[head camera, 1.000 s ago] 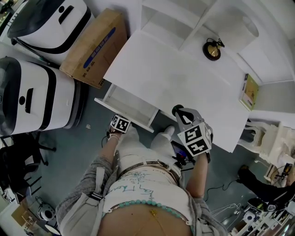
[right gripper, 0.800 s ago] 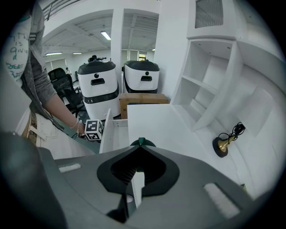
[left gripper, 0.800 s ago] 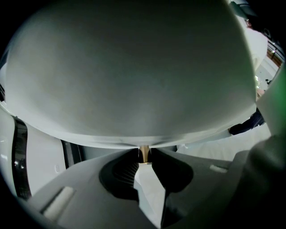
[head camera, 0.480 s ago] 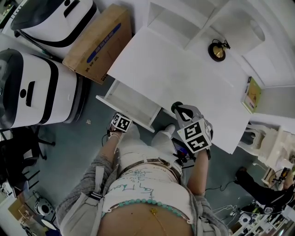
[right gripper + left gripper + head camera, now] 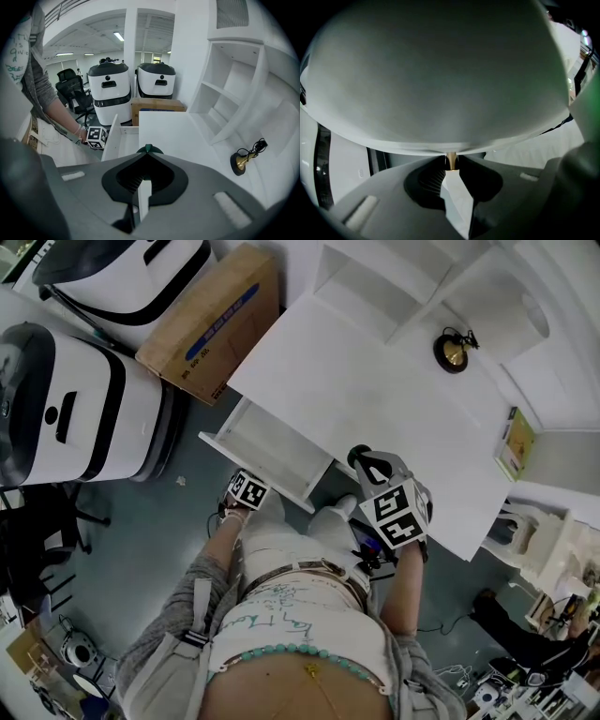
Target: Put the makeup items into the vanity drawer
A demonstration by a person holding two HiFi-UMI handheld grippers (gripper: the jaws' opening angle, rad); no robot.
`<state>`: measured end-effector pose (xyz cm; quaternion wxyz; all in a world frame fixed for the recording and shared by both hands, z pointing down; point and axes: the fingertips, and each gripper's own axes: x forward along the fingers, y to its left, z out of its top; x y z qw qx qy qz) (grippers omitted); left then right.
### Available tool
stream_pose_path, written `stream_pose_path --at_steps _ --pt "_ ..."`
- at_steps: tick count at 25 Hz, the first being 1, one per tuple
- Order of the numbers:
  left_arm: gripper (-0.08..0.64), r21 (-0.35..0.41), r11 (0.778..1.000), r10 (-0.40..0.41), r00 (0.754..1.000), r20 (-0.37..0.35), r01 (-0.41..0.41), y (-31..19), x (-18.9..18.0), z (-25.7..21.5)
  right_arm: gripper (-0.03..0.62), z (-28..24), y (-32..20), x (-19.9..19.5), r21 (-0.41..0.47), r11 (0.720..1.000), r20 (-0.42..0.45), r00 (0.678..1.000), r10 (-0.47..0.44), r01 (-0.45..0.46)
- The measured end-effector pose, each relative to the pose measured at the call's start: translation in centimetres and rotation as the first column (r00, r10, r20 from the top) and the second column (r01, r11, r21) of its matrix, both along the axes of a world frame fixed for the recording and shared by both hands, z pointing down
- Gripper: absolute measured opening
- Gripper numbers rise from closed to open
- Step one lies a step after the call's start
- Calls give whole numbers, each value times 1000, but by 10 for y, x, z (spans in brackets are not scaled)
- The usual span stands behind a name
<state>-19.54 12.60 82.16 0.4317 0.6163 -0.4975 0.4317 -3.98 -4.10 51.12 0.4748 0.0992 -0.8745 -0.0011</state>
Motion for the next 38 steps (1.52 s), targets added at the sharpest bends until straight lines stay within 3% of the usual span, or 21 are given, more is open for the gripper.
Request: stream_pose_path --at_steps 24,38 --pt "95 1 1000 -2 1000 5 2 7 -1 0 29 22 11 -52 -40 988 -4 989 -147 147" --pt "95 2 1000 -6 1000 -9 6 8 -1 1 29 42 20 -76 -63 981 9 983 -183 184"
